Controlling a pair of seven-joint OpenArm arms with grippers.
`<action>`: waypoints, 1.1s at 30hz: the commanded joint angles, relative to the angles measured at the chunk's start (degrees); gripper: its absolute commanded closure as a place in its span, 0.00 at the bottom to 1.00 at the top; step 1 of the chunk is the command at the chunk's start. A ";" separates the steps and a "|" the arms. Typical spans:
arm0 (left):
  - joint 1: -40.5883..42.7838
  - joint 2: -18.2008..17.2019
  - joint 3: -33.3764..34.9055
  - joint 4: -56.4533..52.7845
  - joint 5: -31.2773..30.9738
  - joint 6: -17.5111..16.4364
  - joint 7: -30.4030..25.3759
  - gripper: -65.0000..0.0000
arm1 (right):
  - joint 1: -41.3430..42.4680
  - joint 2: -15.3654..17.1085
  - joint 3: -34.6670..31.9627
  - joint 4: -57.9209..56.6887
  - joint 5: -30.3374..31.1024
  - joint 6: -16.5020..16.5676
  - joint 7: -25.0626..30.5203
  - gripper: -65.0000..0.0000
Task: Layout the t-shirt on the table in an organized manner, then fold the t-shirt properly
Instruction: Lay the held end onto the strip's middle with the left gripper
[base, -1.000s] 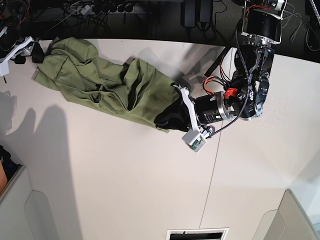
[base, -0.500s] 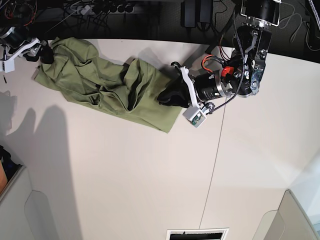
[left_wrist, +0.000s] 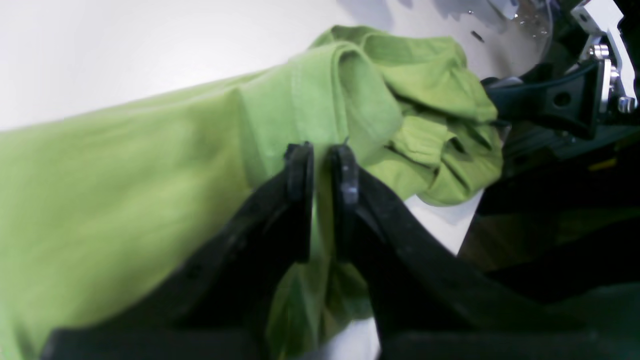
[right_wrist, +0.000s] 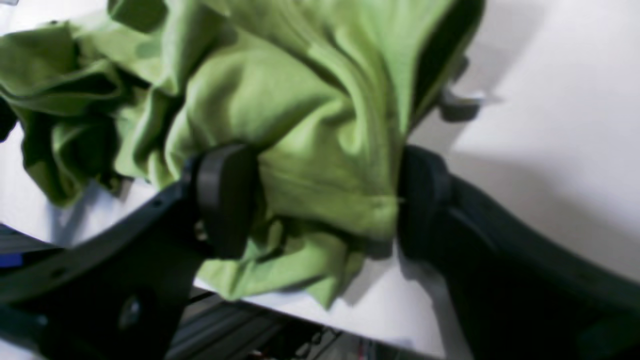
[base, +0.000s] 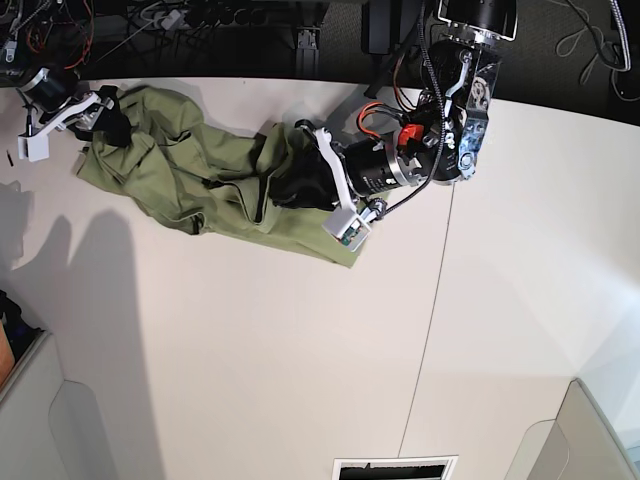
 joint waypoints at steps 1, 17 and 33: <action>-0.72 0.50 0.87 0.79 -1.18 -0.54 -1.62 0.89 | 0.26 0.61 -0.81 0.94 0.15 0.46 0.42 0.34; -1.81 1.86 6.38 2.73 -4.42 -0.54 1.07 0.89 | 0.31 0.63 -6.58 0.94 -2.93 -0.04 3.08 0.34; -2.80 -4.11 -2.43 0.37 3.17 -0.54 -5.51 1.00 | 0.59 0.63 -6.58 0.94 -3.80 -0.04 3.26 0.34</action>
